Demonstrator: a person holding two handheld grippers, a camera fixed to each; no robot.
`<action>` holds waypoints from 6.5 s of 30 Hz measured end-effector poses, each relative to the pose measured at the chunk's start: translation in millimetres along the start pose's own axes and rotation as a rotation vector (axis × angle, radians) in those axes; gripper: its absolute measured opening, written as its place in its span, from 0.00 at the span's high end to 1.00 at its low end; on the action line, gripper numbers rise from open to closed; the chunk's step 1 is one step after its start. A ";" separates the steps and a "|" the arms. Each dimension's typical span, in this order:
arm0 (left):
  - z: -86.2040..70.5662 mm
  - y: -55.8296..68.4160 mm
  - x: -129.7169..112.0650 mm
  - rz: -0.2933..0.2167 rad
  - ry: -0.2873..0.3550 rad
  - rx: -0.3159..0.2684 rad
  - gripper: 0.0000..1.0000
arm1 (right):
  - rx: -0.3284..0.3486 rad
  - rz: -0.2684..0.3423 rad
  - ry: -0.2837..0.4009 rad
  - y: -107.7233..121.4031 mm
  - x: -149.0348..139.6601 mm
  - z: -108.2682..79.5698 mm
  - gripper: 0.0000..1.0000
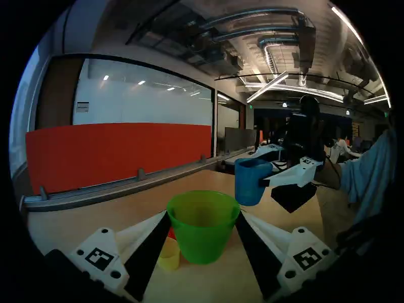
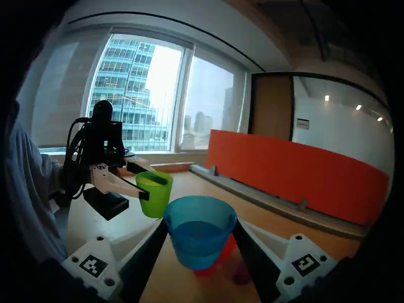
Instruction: Pour water
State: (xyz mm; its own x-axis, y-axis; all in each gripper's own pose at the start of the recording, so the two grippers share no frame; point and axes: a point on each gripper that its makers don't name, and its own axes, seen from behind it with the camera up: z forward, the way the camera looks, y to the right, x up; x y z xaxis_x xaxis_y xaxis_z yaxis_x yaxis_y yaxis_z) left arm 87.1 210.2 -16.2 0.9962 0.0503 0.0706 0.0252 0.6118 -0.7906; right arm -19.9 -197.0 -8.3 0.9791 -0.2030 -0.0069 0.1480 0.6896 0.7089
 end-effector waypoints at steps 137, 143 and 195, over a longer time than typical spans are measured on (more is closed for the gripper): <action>16.5 44.7 18.8 0.053 0.044 -0.103 0.14 | -0.164 -1.257 0.021 31.0 175.0 56.3 0.09; 17.4 45.7 19.8 0.056 0.044 -0.105 0.14 | -0.171 -1.294 0.025 29.3 179.4 56.1 0.10; 18.3 45.3 29.4 0.037 0.071 -0.100 0.14 | -0.200 -1.604 0.032 -1.3 197.7 53.8 0.09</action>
State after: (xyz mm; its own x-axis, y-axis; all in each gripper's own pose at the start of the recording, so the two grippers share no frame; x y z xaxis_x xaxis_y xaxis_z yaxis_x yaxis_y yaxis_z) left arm 116.0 253.9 -38.7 0.9999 0.0127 0.0000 -0.0068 0.5284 -0.8490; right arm 166.0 -275.4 27.4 -0.1914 -0.7548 -0.6274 0.9812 -0.1317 -0.1409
